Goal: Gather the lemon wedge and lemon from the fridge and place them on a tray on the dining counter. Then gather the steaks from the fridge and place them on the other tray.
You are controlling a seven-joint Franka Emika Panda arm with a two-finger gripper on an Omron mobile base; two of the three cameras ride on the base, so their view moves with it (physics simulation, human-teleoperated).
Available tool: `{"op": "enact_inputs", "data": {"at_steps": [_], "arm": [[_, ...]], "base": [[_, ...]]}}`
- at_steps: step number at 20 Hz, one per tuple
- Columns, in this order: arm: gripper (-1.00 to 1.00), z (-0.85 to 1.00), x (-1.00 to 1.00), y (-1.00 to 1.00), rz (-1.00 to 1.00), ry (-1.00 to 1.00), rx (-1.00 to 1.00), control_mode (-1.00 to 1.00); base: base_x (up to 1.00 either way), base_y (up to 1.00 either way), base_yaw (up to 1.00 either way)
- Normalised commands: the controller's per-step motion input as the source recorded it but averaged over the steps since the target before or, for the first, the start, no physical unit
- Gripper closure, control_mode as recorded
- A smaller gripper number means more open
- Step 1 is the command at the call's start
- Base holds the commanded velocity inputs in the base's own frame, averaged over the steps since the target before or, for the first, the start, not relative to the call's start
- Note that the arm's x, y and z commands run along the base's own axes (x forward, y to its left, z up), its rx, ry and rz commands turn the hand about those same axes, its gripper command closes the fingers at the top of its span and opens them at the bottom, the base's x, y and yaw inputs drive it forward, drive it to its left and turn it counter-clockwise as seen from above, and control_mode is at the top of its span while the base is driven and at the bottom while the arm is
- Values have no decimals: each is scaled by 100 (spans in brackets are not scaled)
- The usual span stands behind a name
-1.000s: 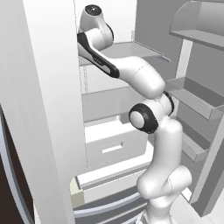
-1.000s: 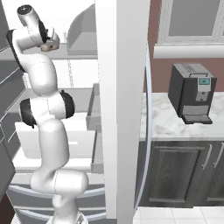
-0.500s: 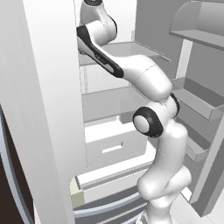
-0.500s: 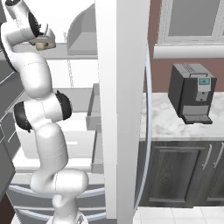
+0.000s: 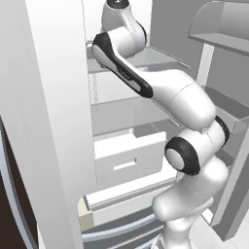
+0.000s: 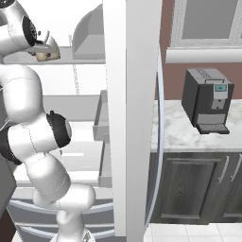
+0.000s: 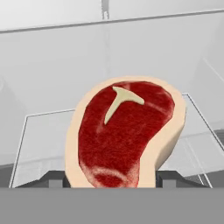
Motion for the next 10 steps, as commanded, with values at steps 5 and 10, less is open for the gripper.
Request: {"op": "enact_inputs", "data": {"at_steps": [5,10], "arm": [[100,-11,-100,-47,0,-13,8,-100],[100,-1,-100,-43,0,-11,8,-100]], "base": [[0,0,0],[0,0,0]]}}
